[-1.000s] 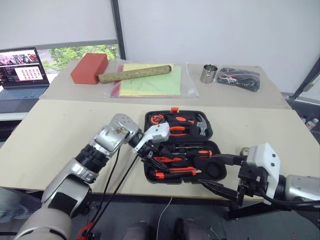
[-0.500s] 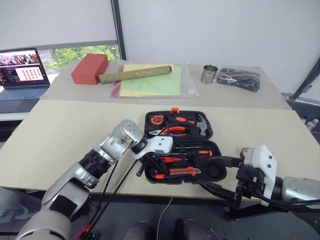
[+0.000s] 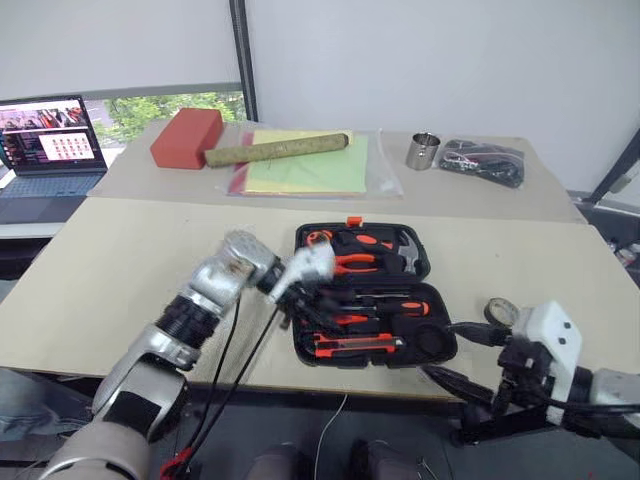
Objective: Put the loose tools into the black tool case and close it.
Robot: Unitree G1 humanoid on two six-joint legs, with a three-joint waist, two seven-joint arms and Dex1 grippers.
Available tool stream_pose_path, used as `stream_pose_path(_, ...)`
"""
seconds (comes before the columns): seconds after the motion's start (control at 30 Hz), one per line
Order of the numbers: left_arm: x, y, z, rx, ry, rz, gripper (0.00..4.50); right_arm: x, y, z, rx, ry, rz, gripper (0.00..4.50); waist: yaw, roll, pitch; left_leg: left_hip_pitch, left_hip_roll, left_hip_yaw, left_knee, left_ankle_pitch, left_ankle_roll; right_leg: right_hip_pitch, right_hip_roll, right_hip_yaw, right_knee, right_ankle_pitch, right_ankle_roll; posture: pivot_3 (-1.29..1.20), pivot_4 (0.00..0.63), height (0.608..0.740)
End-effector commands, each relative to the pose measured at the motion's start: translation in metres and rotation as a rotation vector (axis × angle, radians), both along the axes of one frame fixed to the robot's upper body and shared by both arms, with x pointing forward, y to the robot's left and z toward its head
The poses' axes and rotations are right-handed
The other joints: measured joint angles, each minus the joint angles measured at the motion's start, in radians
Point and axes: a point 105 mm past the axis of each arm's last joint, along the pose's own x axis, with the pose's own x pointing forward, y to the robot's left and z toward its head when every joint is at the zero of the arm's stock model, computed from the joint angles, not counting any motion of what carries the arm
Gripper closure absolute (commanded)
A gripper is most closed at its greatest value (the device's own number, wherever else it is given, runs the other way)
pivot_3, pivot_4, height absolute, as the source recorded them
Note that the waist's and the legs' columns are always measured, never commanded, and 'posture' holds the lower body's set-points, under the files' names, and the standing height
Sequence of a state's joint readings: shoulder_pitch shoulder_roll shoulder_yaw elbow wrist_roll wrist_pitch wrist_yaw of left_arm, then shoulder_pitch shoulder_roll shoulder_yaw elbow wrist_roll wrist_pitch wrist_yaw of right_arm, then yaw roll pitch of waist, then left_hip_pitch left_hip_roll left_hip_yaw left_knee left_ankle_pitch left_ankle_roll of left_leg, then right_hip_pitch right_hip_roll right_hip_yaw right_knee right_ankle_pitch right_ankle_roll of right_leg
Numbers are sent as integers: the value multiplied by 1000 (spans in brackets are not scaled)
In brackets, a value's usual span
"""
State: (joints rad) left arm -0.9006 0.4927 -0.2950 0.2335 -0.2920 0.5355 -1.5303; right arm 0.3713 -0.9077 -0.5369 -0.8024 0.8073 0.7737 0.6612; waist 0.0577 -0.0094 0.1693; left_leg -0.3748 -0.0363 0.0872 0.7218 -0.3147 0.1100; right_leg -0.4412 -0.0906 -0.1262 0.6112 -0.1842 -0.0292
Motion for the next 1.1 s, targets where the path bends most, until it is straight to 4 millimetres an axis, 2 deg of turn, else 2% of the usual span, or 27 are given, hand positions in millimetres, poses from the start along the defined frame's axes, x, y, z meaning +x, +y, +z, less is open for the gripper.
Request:
stream_pose_path(0.03,1,8,49,-202,-77,47,1476,17,-35,5,-74,-35,-106,0,-5,0,0,1,0,0,0,0,0,1,0,0,0,0,0,0,150,737)
stream_pose_path(0.17,-13,21,50,-205,-36,3,42,40,-57,-6,-116,-2,-173,0,-15,0,0,3,-1,1,0,0,0,3,0,1,0,0,1,0,150,737)
stream_pose_path(0.37,-12,28,47,-184,-100,30,42,75,-79,-22,-180,33,-265,0,-18,2,1,4,-1,1,-1,1,-3,2,0,1,0,-1,0,0,150,737)
stream_pose_path(0.6,-7,35,44,-155,-134,85,42,94,-81,-36,-170,74,-265,0,-20,3,2,4,-1,1,-2,1,-3,2,0,1,0,2,-5,0,150,737)
stream_pose_path(0.77,-12,39,39,-132,-132,75,0,104,-79,-42,-125,84,-299,1280,-24,4,2,4,-1,1,-2,2,-4,2,0,0,0,2,-5,0,150,737)
stream_pose_path(0.87,-11,39,42,-141,-125,80,0,107,-78,-41,-118,75,-303,2399,-23,4,2,4,-1,1,-2,1,-5,2,0,0,0,2,-4,0,150,737)
stream_pose_path(0.97,-11,39,43,-144,-122,79,0,102,-63,-30,-111,38,-217,3349,-24,4,2,4,-1,1,-2,1,-5,2,0,0,0,1,-3,0,150,737)
stream_pose_path(1.0,-11,38,42,-144,-122,78,0,99,-58,-27,-103,37,-189,3815,-24,4,2,4,-1,1,-2,1,-5,2,0,0,0,1,-3,0,150,737)
stream_pose_path(1.03,-11,38,42,-143,-121,78,0,98,-54,-25,-98,39,-173,3995,-24,4,2,4,-1,1,-2,1,-5,2,0,0,0,1,-3,0,150,737)
stream_pose_path(1.07,-12,38,42,-142,-122,75,0,97,-52,-23,-101,37,-161,4461,-25,4,2,4,-1,1,-3,1,-5,2,0,0,0,1,-3,0,150,737)
stream_pose_path(1.1,-12,37,41,-141,-123,73,0,97,-49,-17,-106,22,-150,4491,-28,4,2,4,-1,1,-3,1,-5,2,0,0,0,1,-3,0,150,737)
